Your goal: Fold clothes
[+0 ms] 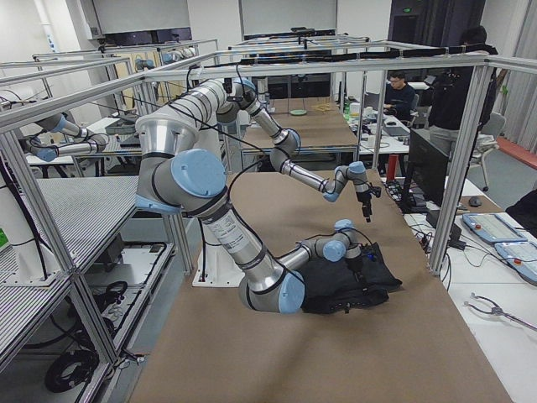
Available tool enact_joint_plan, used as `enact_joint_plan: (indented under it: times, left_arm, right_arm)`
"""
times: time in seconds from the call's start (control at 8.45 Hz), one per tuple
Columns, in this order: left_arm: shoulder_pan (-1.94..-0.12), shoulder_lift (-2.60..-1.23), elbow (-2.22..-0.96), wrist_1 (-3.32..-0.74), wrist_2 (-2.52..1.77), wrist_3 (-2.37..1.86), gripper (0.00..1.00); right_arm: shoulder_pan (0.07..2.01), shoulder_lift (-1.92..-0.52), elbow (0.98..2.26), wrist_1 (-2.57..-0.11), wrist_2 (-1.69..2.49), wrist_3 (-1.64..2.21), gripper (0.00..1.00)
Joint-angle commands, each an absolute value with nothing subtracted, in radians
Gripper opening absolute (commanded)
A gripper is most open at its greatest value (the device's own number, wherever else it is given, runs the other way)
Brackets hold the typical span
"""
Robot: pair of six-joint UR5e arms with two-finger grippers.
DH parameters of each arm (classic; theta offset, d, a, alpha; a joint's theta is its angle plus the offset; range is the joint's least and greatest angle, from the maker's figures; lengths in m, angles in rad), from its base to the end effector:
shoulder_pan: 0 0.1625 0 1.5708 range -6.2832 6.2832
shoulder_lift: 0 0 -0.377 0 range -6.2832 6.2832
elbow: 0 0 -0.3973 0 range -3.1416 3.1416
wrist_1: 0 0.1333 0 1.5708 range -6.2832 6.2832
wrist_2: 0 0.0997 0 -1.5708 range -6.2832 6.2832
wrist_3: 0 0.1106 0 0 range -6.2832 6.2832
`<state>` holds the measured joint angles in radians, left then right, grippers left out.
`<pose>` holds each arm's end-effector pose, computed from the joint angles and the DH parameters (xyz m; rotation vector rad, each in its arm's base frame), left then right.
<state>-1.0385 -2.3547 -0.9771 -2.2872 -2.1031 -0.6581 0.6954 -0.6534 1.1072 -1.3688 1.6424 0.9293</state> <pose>0.3359 -0.7223 0.3346 0.4540 0.9040 0.1263 -0.5360 -0.6106 0.2441 0.3521 -0.5572 0.0285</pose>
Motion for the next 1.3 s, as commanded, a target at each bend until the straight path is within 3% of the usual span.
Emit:
enact_joint_plan:
  times: [0.0, 0.47, 1.18]
  left_arm:
    - [-1.039, -2.355, -0.977, -2.287, -2.105, -0.658, 1.0]
    - [-1.039, -2.349, -0.995, -2.287, -2.106, -0.667, 1.0]
    - [-0.803, -2.103, -1.414, -2.287, -2.07, -1.188, 1.0]
  right_arm:
    - [0.765, -0.655, 1.068, -1.358, 1.643, 0.861, 0.94]
    - [0.824, -0.744, 1.095, -1.3, 1.651, 0.819, 0.93]
    - [0.821, -0.896, 1.443, -1.286, 1.75, 0.989, 0.94]
